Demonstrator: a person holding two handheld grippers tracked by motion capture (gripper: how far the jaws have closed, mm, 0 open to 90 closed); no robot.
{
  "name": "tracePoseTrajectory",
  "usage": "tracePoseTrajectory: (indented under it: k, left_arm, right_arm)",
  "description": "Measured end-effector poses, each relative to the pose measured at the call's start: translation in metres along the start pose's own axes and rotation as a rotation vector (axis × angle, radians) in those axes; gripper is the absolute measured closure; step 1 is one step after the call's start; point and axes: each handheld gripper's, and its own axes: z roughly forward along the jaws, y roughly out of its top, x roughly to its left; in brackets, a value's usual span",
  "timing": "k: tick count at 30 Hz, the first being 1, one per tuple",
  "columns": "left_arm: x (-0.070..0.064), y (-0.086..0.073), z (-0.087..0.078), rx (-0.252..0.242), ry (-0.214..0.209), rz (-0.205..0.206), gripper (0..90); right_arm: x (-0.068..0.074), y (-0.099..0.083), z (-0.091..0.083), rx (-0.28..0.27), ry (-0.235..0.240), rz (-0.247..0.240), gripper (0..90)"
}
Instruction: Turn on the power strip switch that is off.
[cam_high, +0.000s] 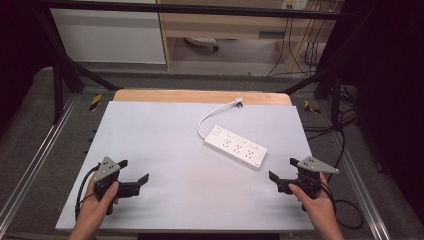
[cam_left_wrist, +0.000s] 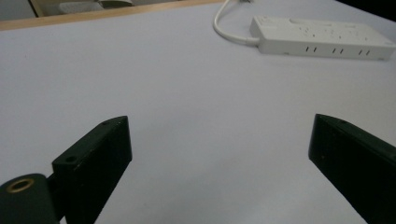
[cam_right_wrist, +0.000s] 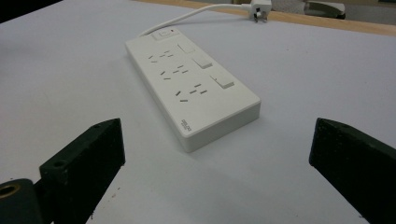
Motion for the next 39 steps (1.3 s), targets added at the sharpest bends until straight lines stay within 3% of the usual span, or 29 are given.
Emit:
tracePoseTrajectory:
  k: [9,14,31,39]
  left_arm:
    - [0.011,0.004,0.014,0.017,0.006,0.021,6.9]
    - [0.010,0.001,0.010,0.015,0.012,0.023,6.5]
    - [0.008,-0.004,0.004,0.030,0.009,0.025,6.3]
    - [0.008,-0.005,0.004,0.032,0.009,0.023,6.3]
  right_arm:
    - [-0.001,0.010,0.012,0.012,0.007,-0.022,3.1]
    - [0.001,0.017,0.016,0.012,0.015,-0.038,2.9]
    - [0.005,0.047,0.023,-0.025,0.062,-0.010,3.3]
    - [0.005,0.064,0.032,-0.030,0.064,-0.024,3.3]
